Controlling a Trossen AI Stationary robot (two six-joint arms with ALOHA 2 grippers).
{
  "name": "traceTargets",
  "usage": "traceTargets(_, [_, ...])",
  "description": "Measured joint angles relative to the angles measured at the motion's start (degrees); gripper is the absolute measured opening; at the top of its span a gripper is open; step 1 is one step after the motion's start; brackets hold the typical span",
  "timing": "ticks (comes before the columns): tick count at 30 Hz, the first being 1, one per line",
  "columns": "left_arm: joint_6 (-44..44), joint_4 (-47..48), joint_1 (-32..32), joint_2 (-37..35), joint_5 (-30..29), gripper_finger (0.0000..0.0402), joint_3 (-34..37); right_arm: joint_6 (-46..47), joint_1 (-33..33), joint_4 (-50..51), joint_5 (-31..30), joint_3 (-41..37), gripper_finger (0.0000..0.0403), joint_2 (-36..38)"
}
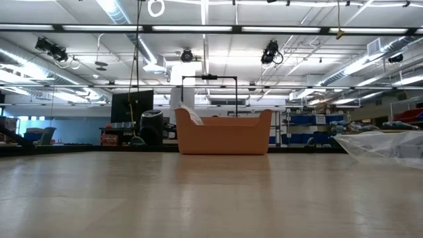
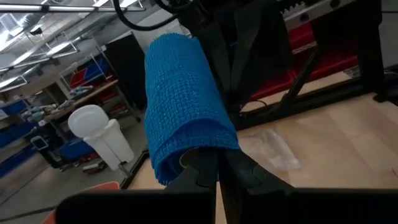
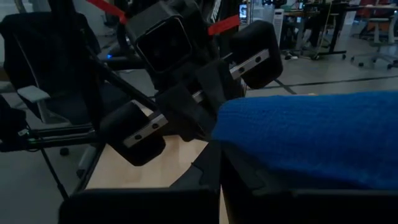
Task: Roll bandage
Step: Roll the blue bandage
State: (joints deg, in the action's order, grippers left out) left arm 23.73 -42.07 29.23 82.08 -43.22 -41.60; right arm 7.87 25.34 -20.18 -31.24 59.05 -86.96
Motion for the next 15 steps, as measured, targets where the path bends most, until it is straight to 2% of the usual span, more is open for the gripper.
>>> traceTargets(5, [-0.34,1.35,0.0,0.0,0.02,0.0008,0.0,-0.21,0.0,0.11,0.31,0.0,0.0004,0.0])
traceTargets(10, [-0.48,1.61,0.02,0.02,-0.8,0.0008,0.0,-0.73,0.51,0.34,3.19,0.0,0.0008,1.73])
traceTargets(15, [-5.37,5.46,0.01,-1.04,-2.41,0.0008,-0.35,-4.54,4.09,2.42,4.69,0.0,0.0008,5.85])
